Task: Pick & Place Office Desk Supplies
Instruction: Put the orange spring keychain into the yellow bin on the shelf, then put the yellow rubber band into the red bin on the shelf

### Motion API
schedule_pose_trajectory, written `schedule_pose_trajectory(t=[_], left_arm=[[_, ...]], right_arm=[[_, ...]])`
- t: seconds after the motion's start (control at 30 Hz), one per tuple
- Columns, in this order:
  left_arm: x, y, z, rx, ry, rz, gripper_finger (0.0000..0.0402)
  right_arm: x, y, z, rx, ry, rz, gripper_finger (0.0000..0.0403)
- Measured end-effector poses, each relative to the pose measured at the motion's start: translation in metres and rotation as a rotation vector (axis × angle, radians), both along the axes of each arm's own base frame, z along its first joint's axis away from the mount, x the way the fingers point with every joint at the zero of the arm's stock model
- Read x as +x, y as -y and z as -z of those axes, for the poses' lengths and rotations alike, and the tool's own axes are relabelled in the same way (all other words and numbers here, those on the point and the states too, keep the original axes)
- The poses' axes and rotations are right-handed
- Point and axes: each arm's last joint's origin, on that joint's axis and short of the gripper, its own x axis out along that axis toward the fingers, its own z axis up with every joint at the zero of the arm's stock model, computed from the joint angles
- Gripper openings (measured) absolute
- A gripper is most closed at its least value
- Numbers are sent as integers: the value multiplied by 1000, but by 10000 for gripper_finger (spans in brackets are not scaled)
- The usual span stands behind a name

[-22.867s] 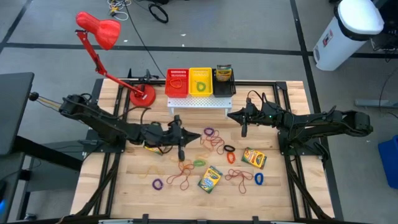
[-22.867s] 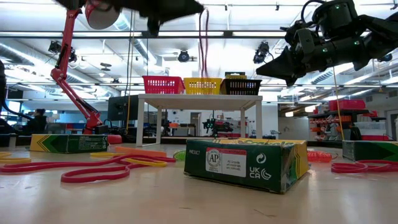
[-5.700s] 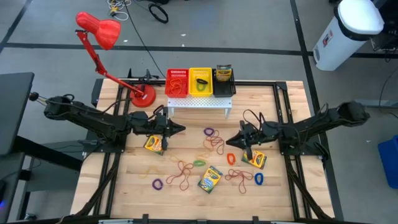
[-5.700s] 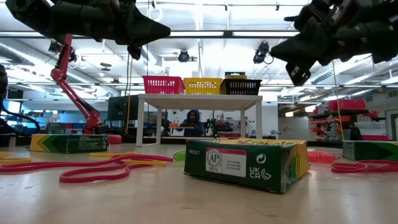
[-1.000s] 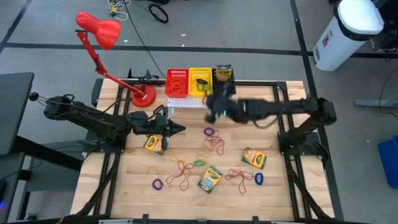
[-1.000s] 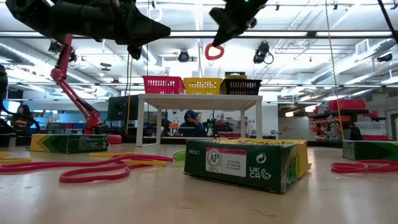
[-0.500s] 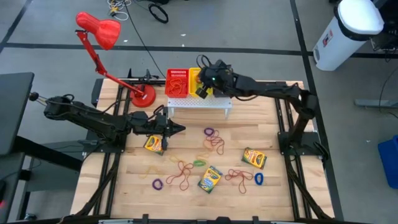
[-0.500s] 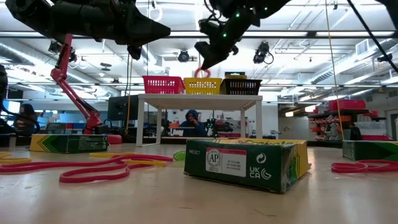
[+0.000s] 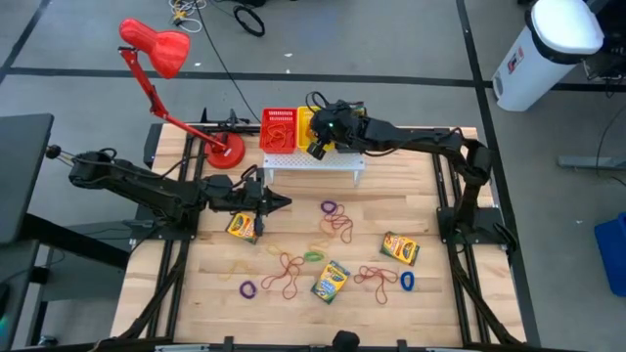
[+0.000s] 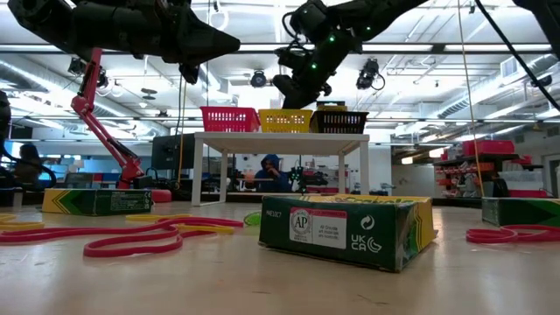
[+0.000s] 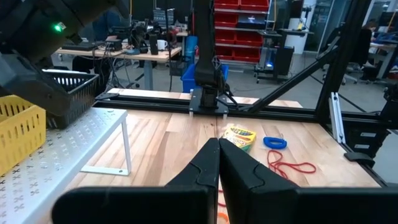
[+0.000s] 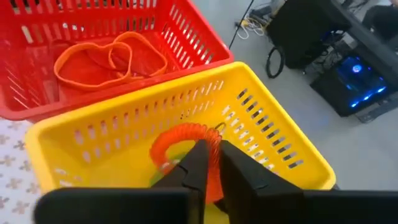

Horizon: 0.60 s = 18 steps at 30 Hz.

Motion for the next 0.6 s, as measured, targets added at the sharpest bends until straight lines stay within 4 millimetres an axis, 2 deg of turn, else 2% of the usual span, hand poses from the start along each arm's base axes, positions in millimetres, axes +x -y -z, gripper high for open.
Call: schedule_pose_trajectory(t=[0.23, 0.37, 0.47, 0.6], left_arm=[[0, 0, 0, 0, 0, 0, 12], [0, 0, 0, 0, 0, 0, 12], [0, 0, 0, 0, 0, 0, 12], [0, 0, 0, 0, 0, 0, 12]], right_arm=[[-2, -1, -8, -8, 39, 11, 118], [-11, -5, -23, -6, 60, 20, 137], [-24, -18, -45, -9, 72, 8, 120], [-46, -53, -63, -55, 115, -48, 42]])
